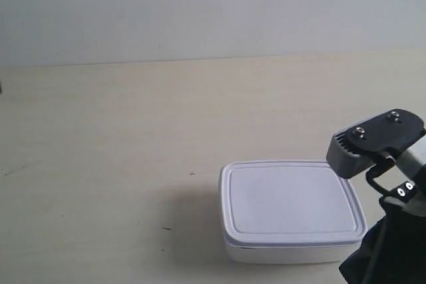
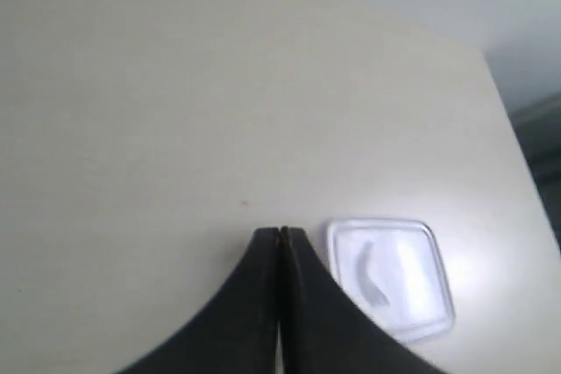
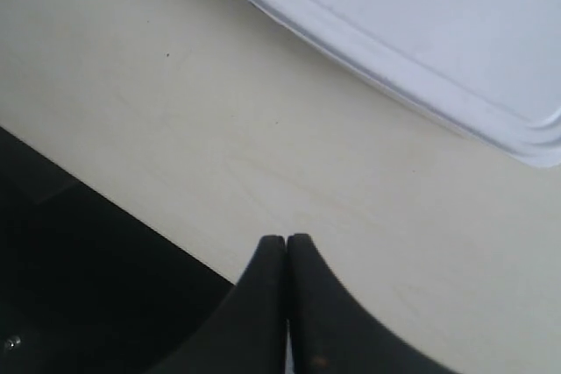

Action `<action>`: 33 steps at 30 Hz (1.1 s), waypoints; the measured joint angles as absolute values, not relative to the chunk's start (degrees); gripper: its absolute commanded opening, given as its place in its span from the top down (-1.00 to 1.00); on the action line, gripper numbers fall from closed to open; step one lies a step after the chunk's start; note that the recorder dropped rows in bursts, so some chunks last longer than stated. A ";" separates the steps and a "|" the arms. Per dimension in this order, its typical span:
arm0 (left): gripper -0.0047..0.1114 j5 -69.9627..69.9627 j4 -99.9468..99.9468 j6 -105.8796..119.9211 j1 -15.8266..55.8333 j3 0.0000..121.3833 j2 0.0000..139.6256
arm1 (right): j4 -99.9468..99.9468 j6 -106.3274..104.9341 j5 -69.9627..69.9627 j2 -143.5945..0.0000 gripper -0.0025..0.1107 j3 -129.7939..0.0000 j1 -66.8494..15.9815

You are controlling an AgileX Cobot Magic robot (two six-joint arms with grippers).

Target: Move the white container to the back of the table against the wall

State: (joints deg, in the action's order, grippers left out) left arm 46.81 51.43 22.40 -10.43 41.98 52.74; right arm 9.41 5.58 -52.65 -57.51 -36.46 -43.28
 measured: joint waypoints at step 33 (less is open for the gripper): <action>0.92 16.83 62.09 30.44 43.13 39.39 82.52 | 7.97 8.11 -51.44 -61.12 0.96 -36.46 -43.28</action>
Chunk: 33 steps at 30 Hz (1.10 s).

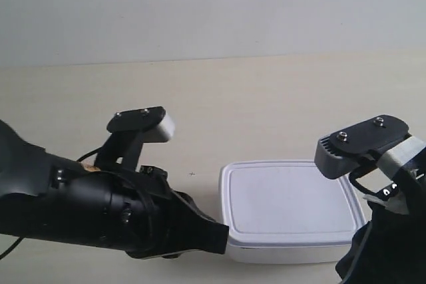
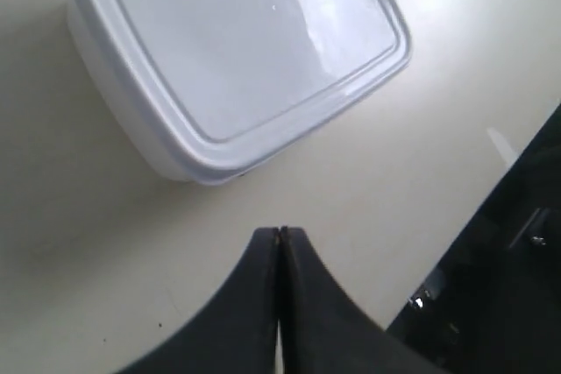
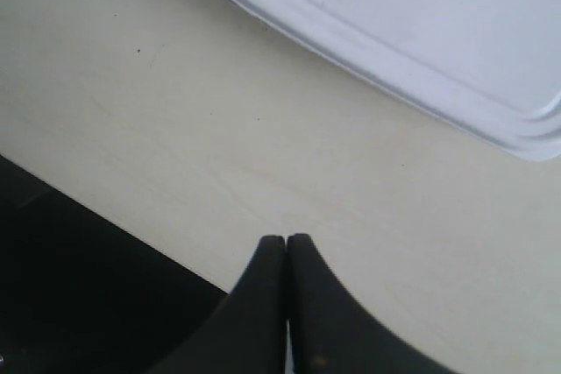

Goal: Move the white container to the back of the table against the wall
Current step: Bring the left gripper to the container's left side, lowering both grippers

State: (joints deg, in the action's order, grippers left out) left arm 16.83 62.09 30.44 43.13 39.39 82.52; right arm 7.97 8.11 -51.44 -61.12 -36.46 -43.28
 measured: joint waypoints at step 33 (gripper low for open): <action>0.92 17.93 68.82 31.09 50.63 47.48 100.73 | -5.73 18.65 -51.61 -76.77 0.96 -36.46 -43.28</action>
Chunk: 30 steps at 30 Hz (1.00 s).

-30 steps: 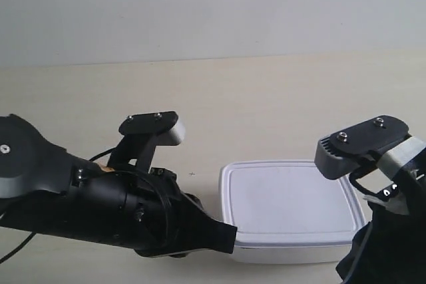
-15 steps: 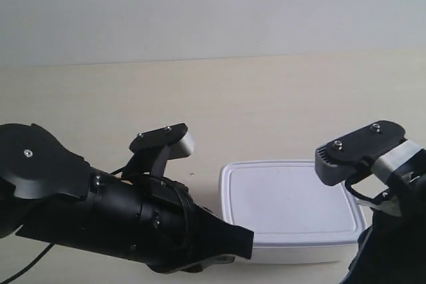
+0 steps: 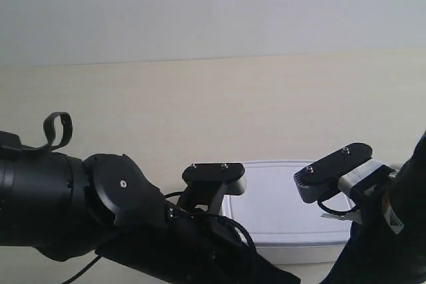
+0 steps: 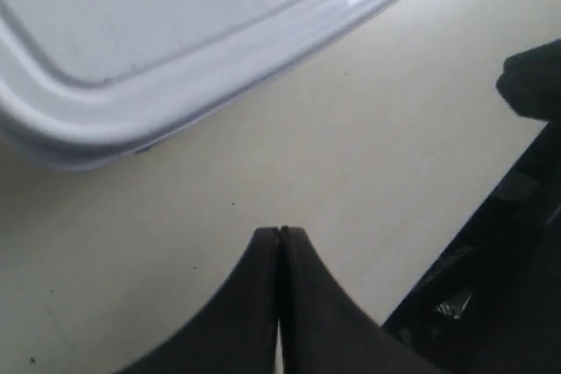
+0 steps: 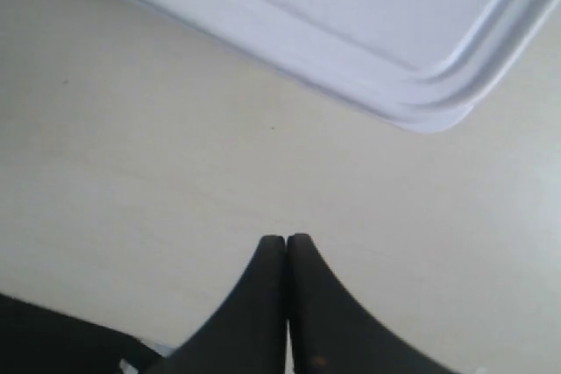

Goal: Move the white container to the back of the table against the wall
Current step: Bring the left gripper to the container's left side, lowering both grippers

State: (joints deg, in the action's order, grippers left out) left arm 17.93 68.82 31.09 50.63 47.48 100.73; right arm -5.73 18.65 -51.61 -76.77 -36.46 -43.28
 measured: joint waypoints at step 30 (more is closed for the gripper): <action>0.92 8.51 65.38 31.09 44.82 49.09 104.35 | -28.31 38.43 -37.29 -90.53 0.96 -36.46 -43.28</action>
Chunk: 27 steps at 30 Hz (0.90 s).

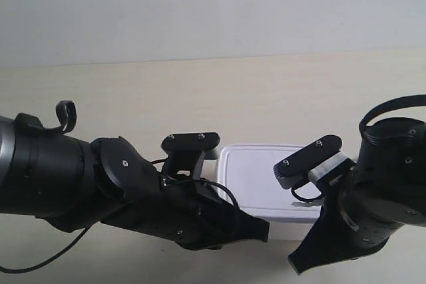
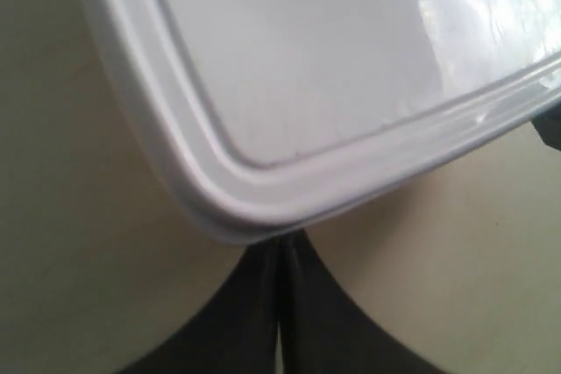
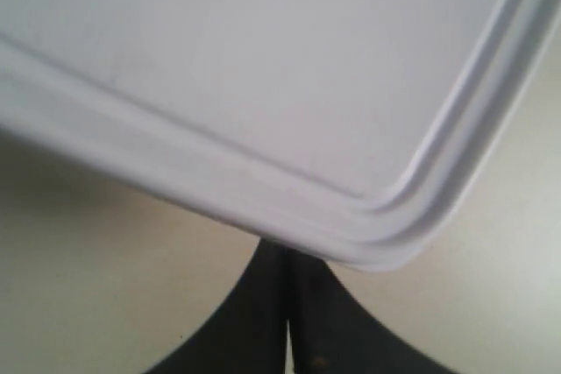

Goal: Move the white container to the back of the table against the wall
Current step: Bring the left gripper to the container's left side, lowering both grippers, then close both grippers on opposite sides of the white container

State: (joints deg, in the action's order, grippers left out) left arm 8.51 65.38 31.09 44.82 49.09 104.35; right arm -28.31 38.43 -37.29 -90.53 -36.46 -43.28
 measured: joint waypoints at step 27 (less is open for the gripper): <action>0.92 8.48 61.81 31.31 41.92 55.28 108.94 | -32.72 43.13 -33.76 -94.16 0.96 -42.72 -35.54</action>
